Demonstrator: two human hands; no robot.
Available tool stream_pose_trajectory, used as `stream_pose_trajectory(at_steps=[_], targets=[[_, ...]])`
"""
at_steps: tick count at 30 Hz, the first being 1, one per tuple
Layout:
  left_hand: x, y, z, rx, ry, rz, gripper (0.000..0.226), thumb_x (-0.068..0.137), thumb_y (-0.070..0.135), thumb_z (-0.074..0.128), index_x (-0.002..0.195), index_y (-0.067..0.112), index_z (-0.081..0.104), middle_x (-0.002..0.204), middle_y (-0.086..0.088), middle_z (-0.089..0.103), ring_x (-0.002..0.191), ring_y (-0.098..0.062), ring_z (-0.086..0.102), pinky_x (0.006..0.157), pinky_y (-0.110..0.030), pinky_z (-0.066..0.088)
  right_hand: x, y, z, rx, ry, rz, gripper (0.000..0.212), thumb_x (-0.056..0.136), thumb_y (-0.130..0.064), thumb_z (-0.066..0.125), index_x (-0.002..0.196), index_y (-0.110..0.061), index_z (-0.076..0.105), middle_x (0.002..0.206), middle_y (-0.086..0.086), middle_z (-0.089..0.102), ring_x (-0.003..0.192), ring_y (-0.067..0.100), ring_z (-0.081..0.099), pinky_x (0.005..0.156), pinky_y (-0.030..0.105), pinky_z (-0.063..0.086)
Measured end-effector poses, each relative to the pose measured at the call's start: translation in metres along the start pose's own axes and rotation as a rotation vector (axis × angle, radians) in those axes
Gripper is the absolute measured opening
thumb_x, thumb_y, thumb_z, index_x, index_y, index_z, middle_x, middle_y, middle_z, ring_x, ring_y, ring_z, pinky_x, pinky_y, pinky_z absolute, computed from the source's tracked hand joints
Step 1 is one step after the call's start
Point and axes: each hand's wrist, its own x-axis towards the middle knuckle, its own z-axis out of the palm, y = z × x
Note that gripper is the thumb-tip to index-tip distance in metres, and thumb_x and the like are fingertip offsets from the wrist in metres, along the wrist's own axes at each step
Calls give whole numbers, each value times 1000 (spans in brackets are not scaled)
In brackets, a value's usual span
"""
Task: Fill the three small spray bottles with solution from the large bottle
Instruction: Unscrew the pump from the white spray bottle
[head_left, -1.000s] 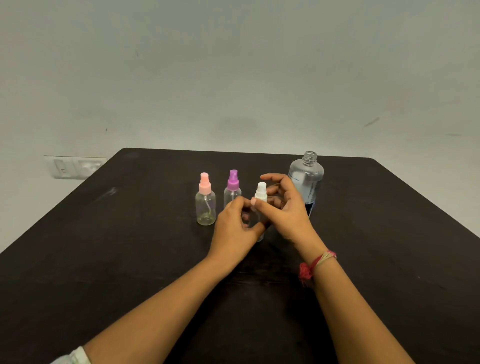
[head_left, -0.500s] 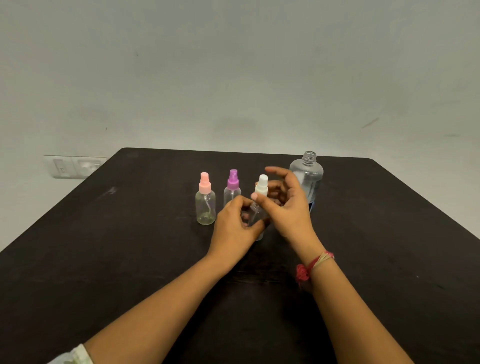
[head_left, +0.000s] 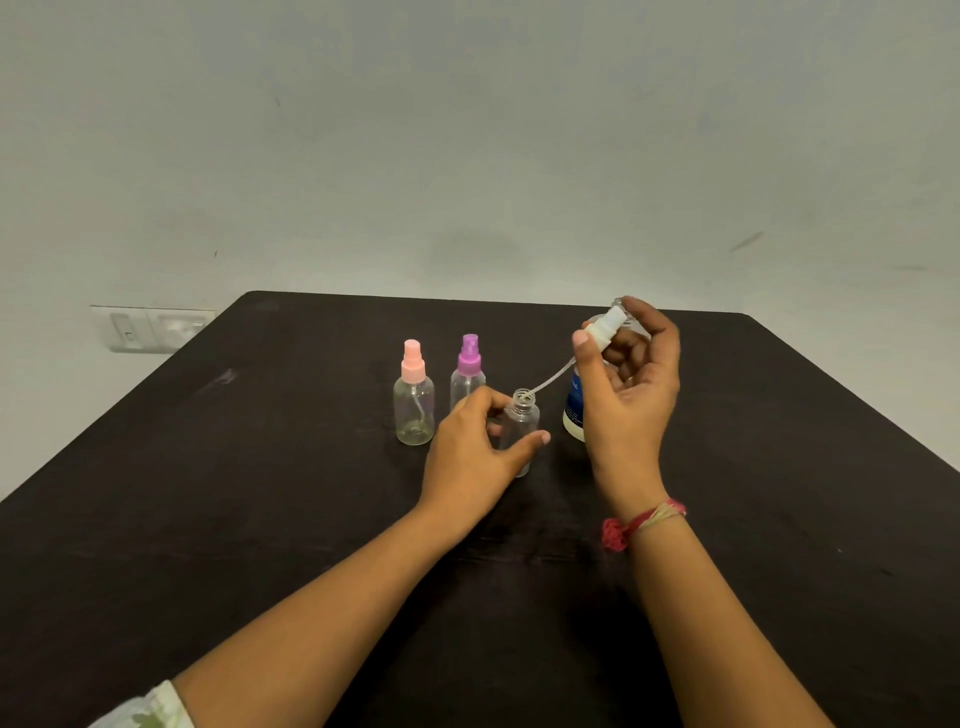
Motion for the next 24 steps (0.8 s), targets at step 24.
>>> stream_pose_trajectory(at_steps=[24], targets=[[0,0,0,50,1,35,30,77,35,75,101,28,59,97,10,62,82,-3,59,74,-30,53,0,7,-6,-594,-171,-76,23,81,-7,69,88,-21,52,90,-10,55,79,0,56,64,7,42]])
